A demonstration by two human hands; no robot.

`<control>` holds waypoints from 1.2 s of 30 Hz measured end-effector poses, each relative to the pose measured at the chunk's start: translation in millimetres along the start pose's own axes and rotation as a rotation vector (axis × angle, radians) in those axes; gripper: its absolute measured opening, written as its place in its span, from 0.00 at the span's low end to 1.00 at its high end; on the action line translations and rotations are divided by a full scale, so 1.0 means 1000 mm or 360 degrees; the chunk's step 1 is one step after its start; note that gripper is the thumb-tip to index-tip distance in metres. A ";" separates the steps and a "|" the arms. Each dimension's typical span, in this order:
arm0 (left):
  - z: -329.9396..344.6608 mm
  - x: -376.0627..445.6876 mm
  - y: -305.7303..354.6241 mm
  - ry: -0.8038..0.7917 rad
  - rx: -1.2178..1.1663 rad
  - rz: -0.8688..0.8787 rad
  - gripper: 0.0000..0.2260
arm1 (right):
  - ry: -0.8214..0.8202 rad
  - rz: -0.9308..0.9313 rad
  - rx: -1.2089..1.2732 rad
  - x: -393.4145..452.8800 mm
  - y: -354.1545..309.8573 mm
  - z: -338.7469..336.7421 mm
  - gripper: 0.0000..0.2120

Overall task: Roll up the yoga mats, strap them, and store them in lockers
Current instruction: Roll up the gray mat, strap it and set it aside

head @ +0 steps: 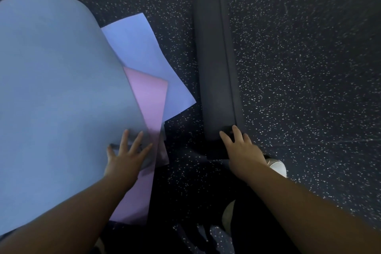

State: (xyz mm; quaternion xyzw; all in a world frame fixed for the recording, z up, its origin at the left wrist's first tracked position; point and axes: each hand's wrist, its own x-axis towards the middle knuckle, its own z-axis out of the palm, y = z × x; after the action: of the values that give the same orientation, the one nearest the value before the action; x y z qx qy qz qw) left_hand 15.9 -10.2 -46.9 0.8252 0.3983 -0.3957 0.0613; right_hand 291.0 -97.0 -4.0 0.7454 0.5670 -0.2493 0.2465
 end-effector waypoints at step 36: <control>-0.067 -0.343 -0.108 0.1286 -0.1372 -0.0438 0.28 | 0.0419 -0.0490 0.0834 -0.316 -0.080 -0.078 0.20</control>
State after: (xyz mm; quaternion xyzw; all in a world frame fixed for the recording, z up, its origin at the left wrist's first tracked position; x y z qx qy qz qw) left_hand -146.5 -118.7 262.3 0.7520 0.6175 0.1416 0.1823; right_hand 147.5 -255.6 254.2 0.7148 0.6167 -0.3224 -0.0696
